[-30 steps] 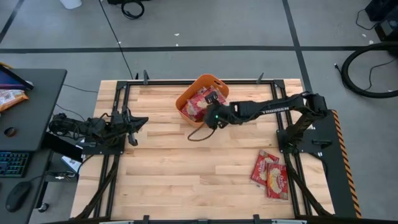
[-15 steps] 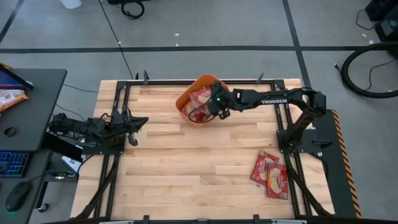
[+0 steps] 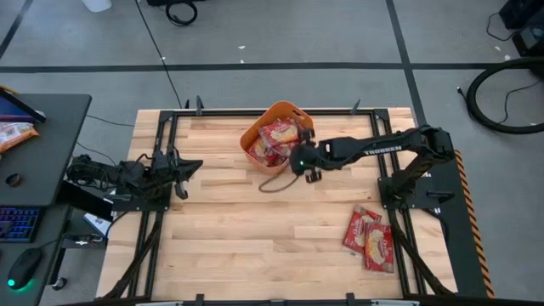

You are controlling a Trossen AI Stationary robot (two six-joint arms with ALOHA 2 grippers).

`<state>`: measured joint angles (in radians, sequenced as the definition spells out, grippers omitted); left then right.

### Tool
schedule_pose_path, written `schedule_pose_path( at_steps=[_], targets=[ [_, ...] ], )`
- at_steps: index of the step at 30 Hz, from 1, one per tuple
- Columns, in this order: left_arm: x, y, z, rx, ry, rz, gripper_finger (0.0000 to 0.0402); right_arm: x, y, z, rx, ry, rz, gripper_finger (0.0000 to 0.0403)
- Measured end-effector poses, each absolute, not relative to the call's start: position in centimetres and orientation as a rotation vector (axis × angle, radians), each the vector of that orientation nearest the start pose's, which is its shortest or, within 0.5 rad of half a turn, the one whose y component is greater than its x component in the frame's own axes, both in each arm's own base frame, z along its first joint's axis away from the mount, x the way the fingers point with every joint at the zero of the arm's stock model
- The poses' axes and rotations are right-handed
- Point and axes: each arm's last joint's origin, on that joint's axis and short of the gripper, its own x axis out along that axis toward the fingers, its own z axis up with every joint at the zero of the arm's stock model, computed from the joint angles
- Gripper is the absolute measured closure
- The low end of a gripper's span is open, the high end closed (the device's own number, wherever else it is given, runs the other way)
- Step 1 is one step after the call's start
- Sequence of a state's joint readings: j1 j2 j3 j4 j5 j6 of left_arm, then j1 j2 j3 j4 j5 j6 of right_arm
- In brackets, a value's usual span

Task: Sort popcorn bags into baskets
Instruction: Put the top red popcorn bag into the orange bin

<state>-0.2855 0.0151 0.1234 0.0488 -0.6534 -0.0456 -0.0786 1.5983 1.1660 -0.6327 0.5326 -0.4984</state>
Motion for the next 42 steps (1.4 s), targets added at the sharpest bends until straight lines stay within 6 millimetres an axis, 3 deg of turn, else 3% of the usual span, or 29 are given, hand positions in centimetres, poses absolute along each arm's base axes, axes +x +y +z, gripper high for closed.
schedule_pose_path(
  at_steps=[7, 16, 23, 35, 42],
  targets=[
    [8.4, -0.6, 20.8, -0.137, -0.153, 0.363, 0.0386, 29.8, 0.1, 23.0, -0.438, 1.314, -0.114, 0.0302],
    [8.4, -0.6, 20.8, -0.136, -0.153, 0.363, 0.0386, 27.1, 3.4, 22.3, 0.012, 1.560, -0.110, 0.0302],
    [8.4, -0.6, 20.8, -0.139, -0.159, 0.363, 0.0386, 24.0, 6.0, 19.7, 0.273, 1.799, -0.141, 0.0302],
    [8.4, -0.6, 20.8, -0.140, -0.159, 0.363, 0.0386, 18.9, 10.0, 15.9, 0.480, 2.082, -0.241, 0.0304],
    [8.4, -0.6, 20.9, -0.140, -0.160, 0.363, 0.0386, 18.2, 10.5, 14.6, 0.475, 2.061, -0.219, 0.0304]
  ],
)
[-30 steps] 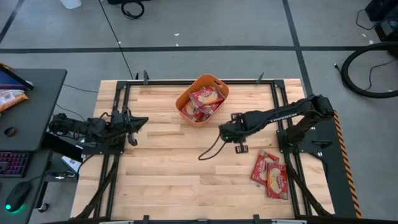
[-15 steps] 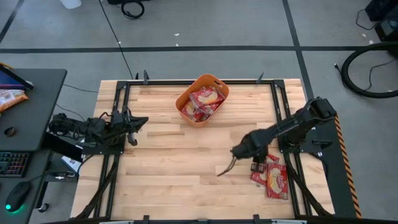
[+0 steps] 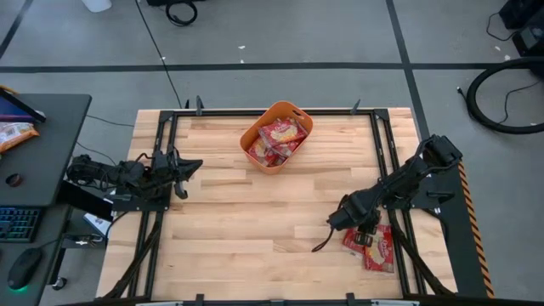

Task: Sort popcorn bags into baskets
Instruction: Put the top red popcorn bag into the orange bin

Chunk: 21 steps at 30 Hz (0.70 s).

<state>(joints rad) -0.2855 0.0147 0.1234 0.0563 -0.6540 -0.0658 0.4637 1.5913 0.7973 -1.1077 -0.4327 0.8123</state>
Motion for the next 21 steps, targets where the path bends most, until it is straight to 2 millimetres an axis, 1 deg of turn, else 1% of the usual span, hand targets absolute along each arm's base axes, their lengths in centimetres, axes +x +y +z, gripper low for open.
schedule_pose_path(
  at_steps=[5, 10, 12, 15, 18, 21],
  targets=[
    [8.4, -0.6, 20.8, -0.140, -0.160, 0.363, 0.0386, 19.3, 9.9, 13.9, 0.386, 1.914, -0.168, 0.0304],
    [8.4, -0.6, 20.8, -0.140, -0.160, 0.363, 0.0386, 21.2, 8.3, 14.1, 0.281, 1.756, -0.148, 0.0304],
    [8.4, -0.6, 20.8, -0.140, -0.160, 0.362, 0.0386, 22.5, 7.7, 14.5, 0.208, 1.653, -0.145, 0.0304],
    [8.4, -0.6, 20.8, -0.140, -0.160, 0.363, 0.0386, 24.8, 7.0, 15.4, 0.034, 1.449, -0.156, 0.0304],
    [8.4, -0.6, 20.8, -0.140, -0.160, 0.363, 0.0386, 27.0, 6.7, 16.8, -0.122, 1.251, -0.189, 0.0304],
    [8.4, -0.6, 20.8, -0.140, -0.160, 0.363, 0.0386, 28.1, 6.7, 18.4, -0.226, 1.174, -0.214, 0.0304]
  ],
)
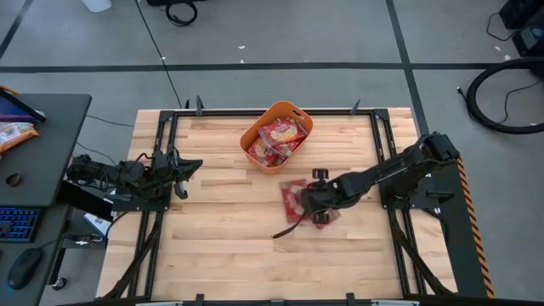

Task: Sort popcorn bags into baskets
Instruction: Put the top red popcorn bag into the orange bin

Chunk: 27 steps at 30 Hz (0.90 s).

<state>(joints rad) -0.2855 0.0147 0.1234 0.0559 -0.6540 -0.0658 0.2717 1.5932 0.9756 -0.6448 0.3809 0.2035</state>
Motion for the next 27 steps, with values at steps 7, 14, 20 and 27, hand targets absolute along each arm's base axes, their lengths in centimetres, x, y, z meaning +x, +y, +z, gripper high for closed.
schedule_pose_path(
  at_steps=[7, 14, 20, 27],
  targets=[
    [8.4, -0.6, 20.8, -0.140, -0.159, 0.363, 0.0386, 28.8, 8.6, 19.7, -0.157, 1.094, -0.246, 0.0305],
    [8.4, -0.6, 20.9, -0.142, -0.163, 0.362, 0.0386, 29.6, 11.2, 17.5, -0.134, 1.037, -0.288, 0.0291],
    [8.4, -0.6, 20.9, -0.142, -0.165, 0.363, 0.0386, 30.8, 11.6, 15.5, -0.184, 1.071, -0.328, 0.0234],
    [8.4, -0.6, 20.9, -0.141, -0.163, 0.363, 0.0386, 31.4, 11.4, 15.4, -0.217, 1.041, -0.406, 0.0170]
  ],
)
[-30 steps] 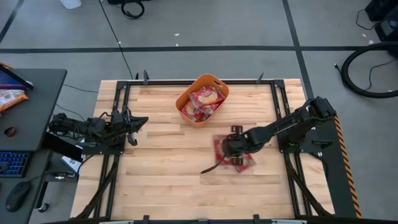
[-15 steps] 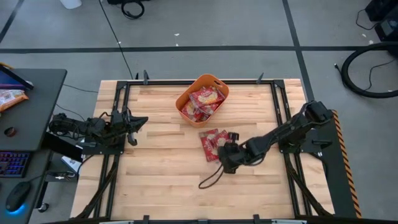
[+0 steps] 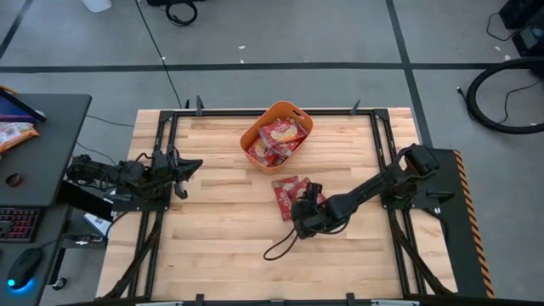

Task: Sort popcorn bags into baskets
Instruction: Put the top red popcorn bag into the orange bin

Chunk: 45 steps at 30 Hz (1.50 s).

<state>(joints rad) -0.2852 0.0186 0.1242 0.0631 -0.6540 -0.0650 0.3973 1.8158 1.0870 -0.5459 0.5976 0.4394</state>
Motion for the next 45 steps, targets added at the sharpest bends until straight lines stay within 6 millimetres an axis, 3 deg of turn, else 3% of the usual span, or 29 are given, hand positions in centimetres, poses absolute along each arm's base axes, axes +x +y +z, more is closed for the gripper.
schedule_pose_path(
  at_steps=[5, 12, 17, 24, 27, 31, 40, 45],
  targets=[
    [8.4, -0.6, 20.9, -0.141, -0.163, 0.363, 0.0386, 31.4, 11.2, 14.7, -0.184, 1.063, -0.424, 0.0164],
    [8.4, -0.6, 20.9, -0.140, -0.162, 0.363, 0.0386, 30.6, 10.7, 13.1, -0.165, 1.114, -0.460, 0.0197],
    [8.4, -0.6, 20.9, -0.141, -0.163, 0.363, 0.0386, 30.3, 10.2, 13.0, -0.134, 1.178, -0.444, 0.0259],
    [8.4, -0.6, 20.9, -0.142, -0.163, 0.363, 0.0386, 30.1, 10.1, 13.0, -0.141, 1.224, -0.416, 0.0386],
    [8.4, -0.6, 20.9, -0.142, -0.163, 0.363, 0.0386, 30.0, 10.3, 13.0, -0.165, 1.230, -0.398, 0.0391],
    [8.4, -0.6, 20.9, -0.144, -0.166, 0.363, 0.0386, 30.0, 10.3, 14.0, -0.214, 1.284, -0.407, 0.0395],
    [8.4, -0.6, 21.1, -0.151, -0.179, 0.362, 0.0386, 30.5, 10.2, 19.0, -0.381, 1.355, -0.542, 0.0398],
    [8.4, -0.6, 21.1, -0.151, -0.179, 0.362, 0.0386, 30.5, 10.0, 20.7, -0.444, 1.358, -0.588, 0.0400]
  ],
)
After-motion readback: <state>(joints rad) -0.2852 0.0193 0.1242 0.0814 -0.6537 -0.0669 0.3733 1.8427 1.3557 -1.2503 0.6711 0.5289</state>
